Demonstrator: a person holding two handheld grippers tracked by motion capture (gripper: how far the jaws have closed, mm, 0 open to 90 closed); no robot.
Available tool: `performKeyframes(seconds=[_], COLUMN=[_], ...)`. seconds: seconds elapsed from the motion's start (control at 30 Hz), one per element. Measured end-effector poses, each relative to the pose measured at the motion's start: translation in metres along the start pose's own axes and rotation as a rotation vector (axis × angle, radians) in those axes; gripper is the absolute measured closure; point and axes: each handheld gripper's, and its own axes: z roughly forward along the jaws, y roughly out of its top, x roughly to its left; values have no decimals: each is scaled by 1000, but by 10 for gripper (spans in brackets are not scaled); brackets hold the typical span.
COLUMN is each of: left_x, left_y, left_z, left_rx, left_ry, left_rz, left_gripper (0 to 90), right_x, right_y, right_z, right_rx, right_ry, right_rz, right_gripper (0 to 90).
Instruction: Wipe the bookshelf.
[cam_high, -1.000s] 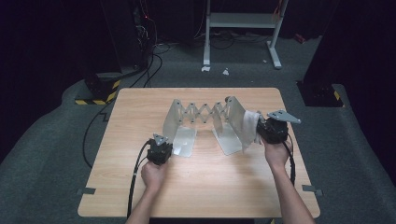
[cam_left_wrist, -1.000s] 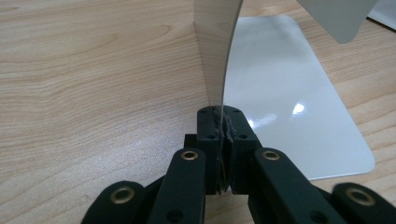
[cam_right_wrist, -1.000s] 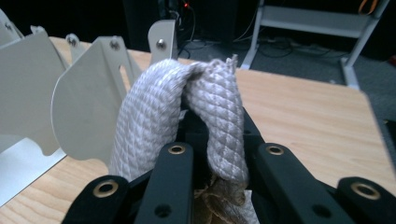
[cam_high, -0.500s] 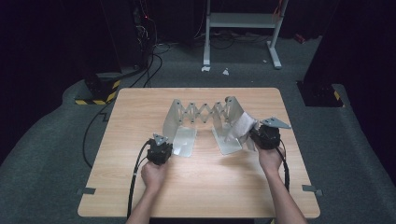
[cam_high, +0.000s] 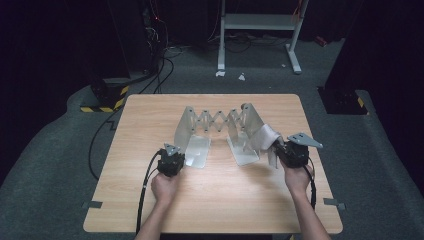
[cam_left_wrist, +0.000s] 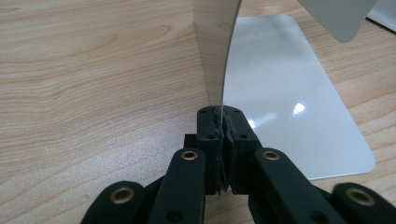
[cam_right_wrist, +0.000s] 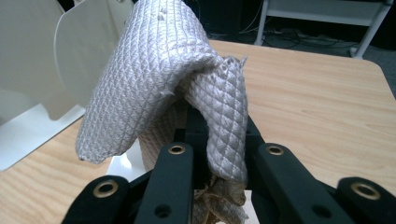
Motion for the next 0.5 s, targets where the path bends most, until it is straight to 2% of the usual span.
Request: performKeyframes(seconds=[0.23,0.5], left_x=[0,-1], left_y=[0,0], left_z=[0,0], left_rx=[0,-1], left_ry=[1,3], left_rz=[1,2], left_gripper=[857,857], right_x=[-4,-14], right_y=[-16,-27], right_z=[-4,7], right_rx=[33,82], right_ry=[-14,-30], right_rz=[-6,20], right_gripper=[815,814])
